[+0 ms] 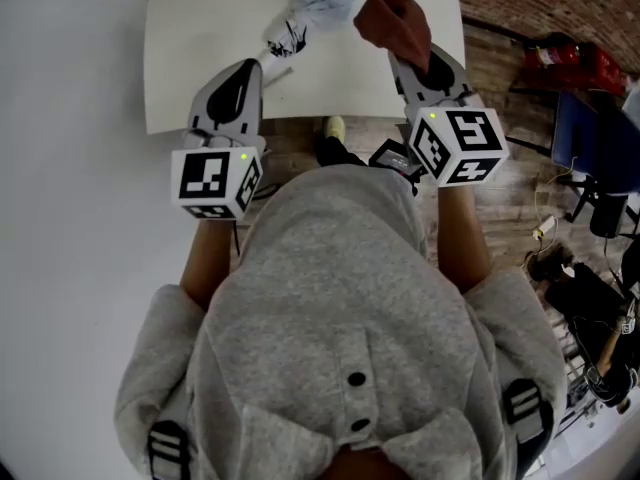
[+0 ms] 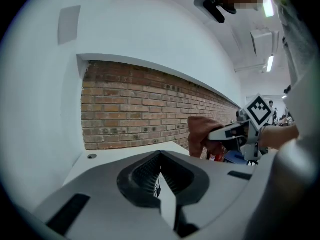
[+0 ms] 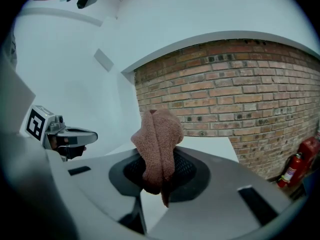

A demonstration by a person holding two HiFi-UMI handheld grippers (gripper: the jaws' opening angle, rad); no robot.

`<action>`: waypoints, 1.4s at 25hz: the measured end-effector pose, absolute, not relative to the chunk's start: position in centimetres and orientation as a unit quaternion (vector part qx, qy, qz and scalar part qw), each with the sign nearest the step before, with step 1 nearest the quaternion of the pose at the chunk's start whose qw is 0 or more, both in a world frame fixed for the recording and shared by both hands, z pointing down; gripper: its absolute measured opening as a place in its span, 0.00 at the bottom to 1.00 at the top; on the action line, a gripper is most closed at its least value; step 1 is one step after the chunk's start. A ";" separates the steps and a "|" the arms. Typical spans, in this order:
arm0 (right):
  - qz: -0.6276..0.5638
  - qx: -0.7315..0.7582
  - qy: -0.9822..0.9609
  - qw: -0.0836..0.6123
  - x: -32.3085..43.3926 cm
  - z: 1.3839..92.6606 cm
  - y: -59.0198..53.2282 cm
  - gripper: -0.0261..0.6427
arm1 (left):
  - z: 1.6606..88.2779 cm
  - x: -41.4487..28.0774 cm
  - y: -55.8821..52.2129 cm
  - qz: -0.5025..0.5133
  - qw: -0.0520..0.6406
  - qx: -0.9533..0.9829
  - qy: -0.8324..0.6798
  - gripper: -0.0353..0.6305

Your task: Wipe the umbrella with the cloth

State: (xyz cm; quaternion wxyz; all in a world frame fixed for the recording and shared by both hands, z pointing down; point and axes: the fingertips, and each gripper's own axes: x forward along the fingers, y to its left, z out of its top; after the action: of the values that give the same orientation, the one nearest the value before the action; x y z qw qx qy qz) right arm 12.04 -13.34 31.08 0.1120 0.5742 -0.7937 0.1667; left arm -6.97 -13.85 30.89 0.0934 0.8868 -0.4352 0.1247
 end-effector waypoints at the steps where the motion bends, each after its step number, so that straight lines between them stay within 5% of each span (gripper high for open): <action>1: 0.167 0.572 -0.795 0.113 12.4 31.2 -14.0 0.16 | 31.1 -6.7 -14.3 0.129 0.094 0.885 -0.437 0.08; 18: 0.177 0.550 -0.803 0.149 14.3 34.8 -19.1 0.16 | 41.2 -7.1 -17.4 0.277 0.117 0.847 -0.438 0.08; 28: 0.202 0.556 -0.789 0.166 14.9 38.1 -21.1 0.16 | 49.1 -7.8 -17.7 0.390 0.161 0.828 -0.369 0.42; 35: 0.211 0.565 -0.775 0.188 15.3 40.6 -22.4 0.16 | 53.5 -7.6 -18.9 0.439 0.174 0.816 -0.332 0.46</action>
State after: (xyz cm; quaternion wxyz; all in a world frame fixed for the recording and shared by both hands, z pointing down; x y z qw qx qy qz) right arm 15.27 -22.44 40.64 0.1881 0.5654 -0.7748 0.2110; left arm -7.59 -18.86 53.51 0.1741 0.8162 -0.3323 0.4395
